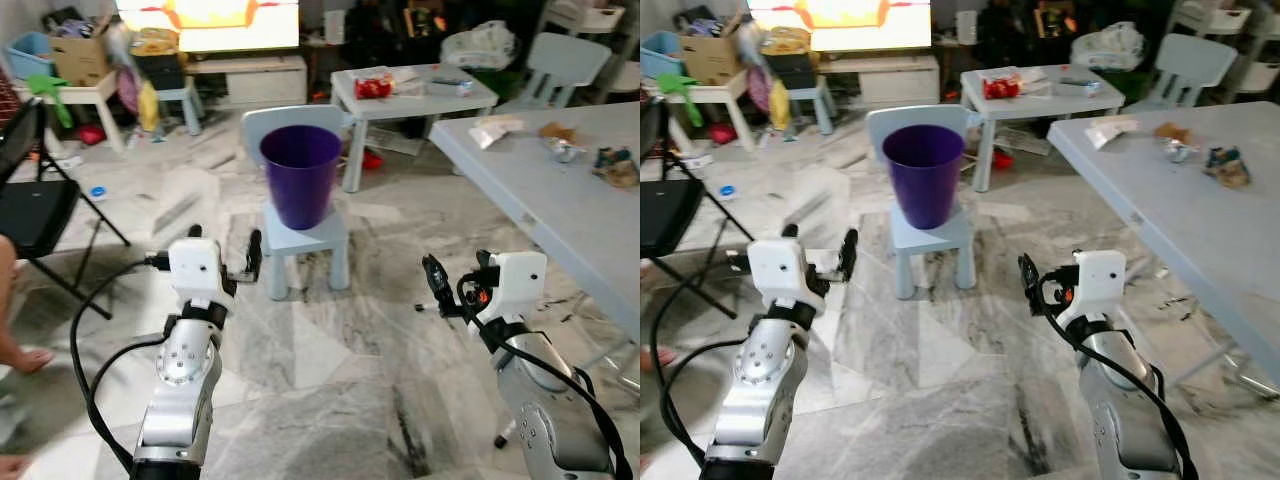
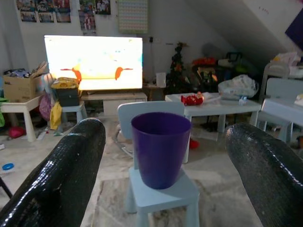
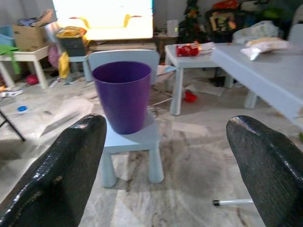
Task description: Picking trash to rubbish bin
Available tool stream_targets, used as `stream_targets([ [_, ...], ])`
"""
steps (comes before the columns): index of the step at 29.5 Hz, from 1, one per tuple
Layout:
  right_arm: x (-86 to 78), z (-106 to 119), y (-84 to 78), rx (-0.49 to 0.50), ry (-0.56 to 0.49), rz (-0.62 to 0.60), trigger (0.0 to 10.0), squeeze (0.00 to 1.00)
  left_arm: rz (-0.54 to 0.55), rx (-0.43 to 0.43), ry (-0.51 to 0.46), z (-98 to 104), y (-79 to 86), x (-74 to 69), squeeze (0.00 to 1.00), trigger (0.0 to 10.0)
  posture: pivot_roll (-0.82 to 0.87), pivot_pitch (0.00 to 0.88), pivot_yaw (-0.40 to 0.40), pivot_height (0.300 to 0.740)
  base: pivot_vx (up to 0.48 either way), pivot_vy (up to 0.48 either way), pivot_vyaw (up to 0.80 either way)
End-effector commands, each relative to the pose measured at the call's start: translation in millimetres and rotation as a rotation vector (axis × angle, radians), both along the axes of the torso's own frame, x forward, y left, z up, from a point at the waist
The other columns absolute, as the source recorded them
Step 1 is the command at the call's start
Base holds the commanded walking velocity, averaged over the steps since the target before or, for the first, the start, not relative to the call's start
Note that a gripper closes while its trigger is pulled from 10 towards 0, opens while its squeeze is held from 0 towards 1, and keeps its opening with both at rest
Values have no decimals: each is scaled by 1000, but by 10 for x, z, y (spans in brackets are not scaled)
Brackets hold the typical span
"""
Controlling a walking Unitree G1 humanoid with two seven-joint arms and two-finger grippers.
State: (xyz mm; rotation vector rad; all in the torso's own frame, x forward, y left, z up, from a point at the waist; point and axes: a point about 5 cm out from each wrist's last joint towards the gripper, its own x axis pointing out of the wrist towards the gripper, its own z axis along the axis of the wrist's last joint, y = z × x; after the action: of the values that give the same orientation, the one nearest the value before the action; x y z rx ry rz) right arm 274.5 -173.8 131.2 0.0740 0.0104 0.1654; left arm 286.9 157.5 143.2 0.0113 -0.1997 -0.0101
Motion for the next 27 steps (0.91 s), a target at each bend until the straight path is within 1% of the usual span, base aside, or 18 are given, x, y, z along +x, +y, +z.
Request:
stream_targets([
  [1,56,121,20,11,-38,4,10000,0,13,-13,-35,145,16,11,0,10000,45,0,-39,740,0,0,-800],
  [2,56,121,20,11,-38,4,10000,0,13,-13,-35,145,16,11,0,10000,45,0,-39,740,0,0,-800],
  [4,122,184,16,24,-72,-18,10000,0,-2,-15,-53,241,18,-18,0,10000,54,0,-32,740,0,0,-800],
  [5,122,184,16,24,-72,-18,10000,0,-2,-15,-53,241,18,-18,0,10000,54,0,-32,740,0,0,-800],
  [6,166,236,42,50,-88,-31,10000,0,1,-6,-51,275,59,-22,0,10000,75,0,-23,740,0,0,-800],
  [10,179,257,98,60,-94,-27,10000,0,21,3,-37,263,139,-33,0,10000,81,0,-22,740,0,0,-800],
  [11,172,264,117,65,-95,-25,10000,0,39,-3,-29,257,175,-40,0,10000,86,0,-21,740,0,0,-800],
  [12,161,279,151,73,-96,-18,10000,0,72,-28,-21,261,238,-47,0,10000,90,0,-20,740,0,0,-800],
  [14,160,289,166,76,-97,-13,10000,0,86,-35,-18,275,262,-49,0,10000,96,5,-21,740,0,0,-800],
  [18,183,278,179,77,-96,-20,10000,0,84,-42,-9,286,269,-72,0,10000,96,19,-15,740,0,0,-800],
  [20,184,314,169,84,-106,-38,10000,0,74,-53,2,295,258,-93,0,10000,92,24,-7,740,0,0,-800],
  [23,194,347,161,81,-118,-45,10000,0,37,-59,2,314,195,-70,0,10000,84,38,-2,740,0,0,-800],
  [27,202,352,144,80,-120,-58,10000,0,32,-68,5,336,181,-50,0,10000,82,38,-2,740,188,0,-800],
])
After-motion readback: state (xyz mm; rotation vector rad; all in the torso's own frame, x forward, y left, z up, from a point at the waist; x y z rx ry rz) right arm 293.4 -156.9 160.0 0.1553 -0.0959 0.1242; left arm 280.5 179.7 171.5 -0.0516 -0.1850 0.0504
